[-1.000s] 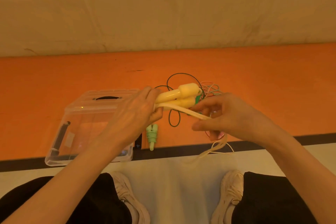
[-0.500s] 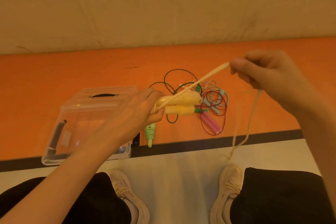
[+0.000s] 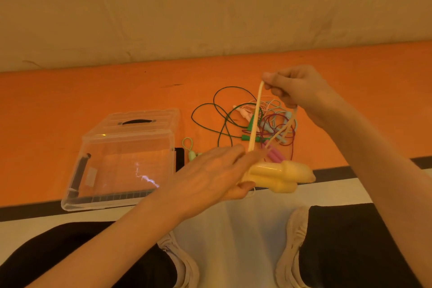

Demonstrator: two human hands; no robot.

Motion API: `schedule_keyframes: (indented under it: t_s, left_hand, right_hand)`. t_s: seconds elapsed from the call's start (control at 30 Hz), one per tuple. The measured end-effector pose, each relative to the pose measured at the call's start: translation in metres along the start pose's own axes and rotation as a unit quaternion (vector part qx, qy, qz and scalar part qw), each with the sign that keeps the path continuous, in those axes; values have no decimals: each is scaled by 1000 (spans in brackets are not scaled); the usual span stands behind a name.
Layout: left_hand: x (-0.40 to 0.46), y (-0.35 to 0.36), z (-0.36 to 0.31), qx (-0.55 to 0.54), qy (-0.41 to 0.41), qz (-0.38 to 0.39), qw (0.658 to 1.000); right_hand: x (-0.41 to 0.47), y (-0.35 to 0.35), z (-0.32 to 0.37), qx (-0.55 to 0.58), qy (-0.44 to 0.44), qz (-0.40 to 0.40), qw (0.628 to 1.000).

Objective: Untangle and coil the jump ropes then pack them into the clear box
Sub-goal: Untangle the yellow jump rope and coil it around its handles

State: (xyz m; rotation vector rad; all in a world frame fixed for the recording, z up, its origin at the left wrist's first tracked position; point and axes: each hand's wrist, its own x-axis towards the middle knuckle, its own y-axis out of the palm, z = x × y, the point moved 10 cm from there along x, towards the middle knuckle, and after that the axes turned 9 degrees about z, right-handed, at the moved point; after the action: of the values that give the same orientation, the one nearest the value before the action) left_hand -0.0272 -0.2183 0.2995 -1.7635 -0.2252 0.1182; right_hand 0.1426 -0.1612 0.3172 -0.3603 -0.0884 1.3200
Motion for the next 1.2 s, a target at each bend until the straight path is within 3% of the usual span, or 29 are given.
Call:
schedule_keyframes:
  t_s: [0.2,0.37,0.47,0.6,0.9,1.2]
  left_hand:
    - [-9,-3,4,-4,-1,-3,1000]
    - [-21,-4,14,-75,-41,45,995]
    - [-32,-7,21,-141,-64,53,987]
    - [-42,-11,21,-168,-59,60,982]
    - [-43,-23,37,-205,-52,29,977]
    - [-21,-40,46,-214,-50,-22,975]
  right_hand:
    - [6,7,-1,-20,12,30,999]
    - [6,16,11,-129,7,88,988]
    - [6,15,22,-125,-4,99,987]
    - [4,20,31,-99,-22,181,978]
    - [11,10,12,-171,-19,83,982]
    - [30,-13,-5,-139,2,-28,990]
